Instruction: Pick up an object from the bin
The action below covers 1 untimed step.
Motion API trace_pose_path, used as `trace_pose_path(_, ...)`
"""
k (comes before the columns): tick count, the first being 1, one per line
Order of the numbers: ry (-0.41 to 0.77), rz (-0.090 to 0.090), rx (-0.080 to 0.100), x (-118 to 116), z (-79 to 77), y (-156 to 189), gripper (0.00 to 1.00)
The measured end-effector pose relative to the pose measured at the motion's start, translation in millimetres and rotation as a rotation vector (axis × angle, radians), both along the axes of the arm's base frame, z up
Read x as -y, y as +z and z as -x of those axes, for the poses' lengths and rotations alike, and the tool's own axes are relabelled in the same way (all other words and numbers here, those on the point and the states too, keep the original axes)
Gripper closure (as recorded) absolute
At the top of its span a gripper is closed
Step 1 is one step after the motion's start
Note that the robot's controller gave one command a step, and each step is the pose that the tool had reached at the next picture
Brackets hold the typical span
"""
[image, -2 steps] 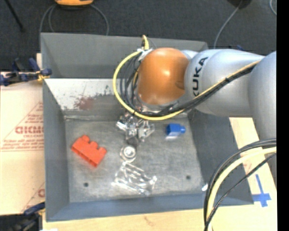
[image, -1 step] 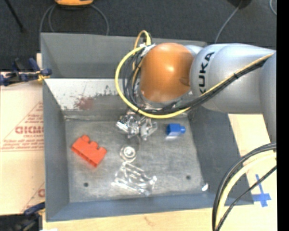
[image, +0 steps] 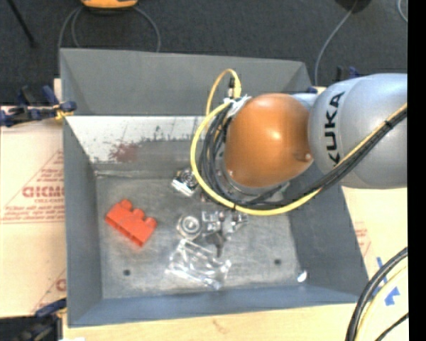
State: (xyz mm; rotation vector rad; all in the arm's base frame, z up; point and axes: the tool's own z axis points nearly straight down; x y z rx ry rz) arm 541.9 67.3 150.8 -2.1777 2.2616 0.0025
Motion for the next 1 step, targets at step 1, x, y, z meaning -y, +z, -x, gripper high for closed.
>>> trace_pose_path(1, -0.018, 0.0, 0.01, -16.6, 0.0, 75.5, 1.0)
